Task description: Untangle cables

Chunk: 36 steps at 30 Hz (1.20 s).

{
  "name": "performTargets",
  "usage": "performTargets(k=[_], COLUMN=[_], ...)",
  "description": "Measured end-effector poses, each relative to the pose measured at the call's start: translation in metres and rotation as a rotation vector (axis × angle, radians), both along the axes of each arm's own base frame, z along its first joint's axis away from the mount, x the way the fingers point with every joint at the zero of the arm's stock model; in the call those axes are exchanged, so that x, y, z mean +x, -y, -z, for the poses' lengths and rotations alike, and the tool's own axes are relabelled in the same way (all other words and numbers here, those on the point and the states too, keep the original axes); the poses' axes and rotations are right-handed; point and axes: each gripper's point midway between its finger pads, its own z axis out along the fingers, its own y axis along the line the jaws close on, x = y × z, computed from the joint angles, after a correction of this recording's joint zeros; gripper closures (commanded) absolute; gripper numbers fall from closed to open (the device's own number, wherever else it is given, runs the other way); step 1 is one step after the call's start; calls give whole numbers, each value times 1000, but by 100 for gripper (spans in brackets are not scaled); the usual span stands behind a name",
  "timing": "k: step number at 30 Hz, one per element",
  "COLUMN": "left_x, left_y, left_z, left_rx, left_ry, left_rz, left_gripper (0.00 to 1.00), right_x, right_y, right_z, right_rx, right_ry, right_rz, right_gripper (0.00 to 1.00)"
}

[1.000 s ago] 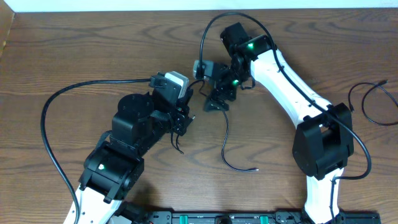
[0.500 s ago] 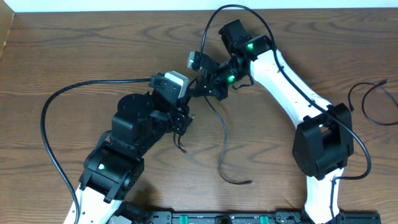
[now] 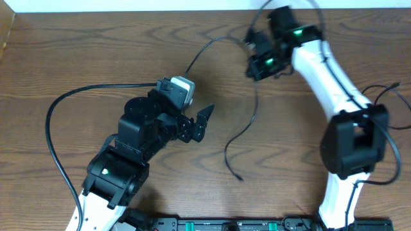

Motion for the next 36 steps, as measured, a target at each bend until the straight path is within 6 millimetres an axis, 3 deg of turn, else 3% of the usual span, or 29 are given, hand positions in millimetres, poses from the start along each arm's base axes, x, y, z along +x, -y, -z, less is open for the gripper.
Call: performTargets(k=[2, 4, 7, 8, 11, 14, 16, 17, 22, 24, 26, 31, 34, 36], left_x=[-2, -3, -4, -5, -6, -7, -7, -7, -8, -9, -10, -11, -14, -15], left_y=[-1, -5, -12, -15, -19, -21, -21, -21, -23, -23, -24, -24, -25, -26], left_z=[4, 9, 19, 22, 27, 29, 29, 29, 32, 34, 35, 36, 40, 42], left_rx=[10, 26, 62, 74, 94, 101, 104, 104, 111, 116, 118, 123, 132, 137], left_ry=[-17, -34, -65, -77, -93, -98, -99, -99, -108, -118, -121, -130, -147, -155], left_rz=[-3, -15, -47, -56, -71, -78, -81, -81, -84, -84, -83, -83, -83, -83], left_gripper=[5, 5, 5, 5, 5, 5, 5, 5, 5, 5, 5, 5, 5, 5], right_x=[13, 24, 34, 29, -3, -43, -70, -73, -67, -57, -53, -50, -53, -62], right_y=[37, 81, 176, 213, 299, 363, 398, 406, 418, 422, 426, 432, 443, 461], right_z=[-21, -54, -137, -171, -236, -270, -271, -268, -230, -204, -193, -193, -193, -192], right_rx=[-2, 8, 25, 20, -8, -49, -64, -54, 23, 54, 61, 41, 10, -10], right_ry=[45, 112, 297, 378, 535, 615, 605, 595, 481, 409, 385, 402, 410, 401], right_rz=[103, 225, 468, 557, 770, 940, 1051, 1076, 1119, 1121, 1123, 1132, 1181, 1296], right_gripper=[99, 99, 99, 99, 99, 99, 99, 99, 99, 99, 99, 99, 99, 99])
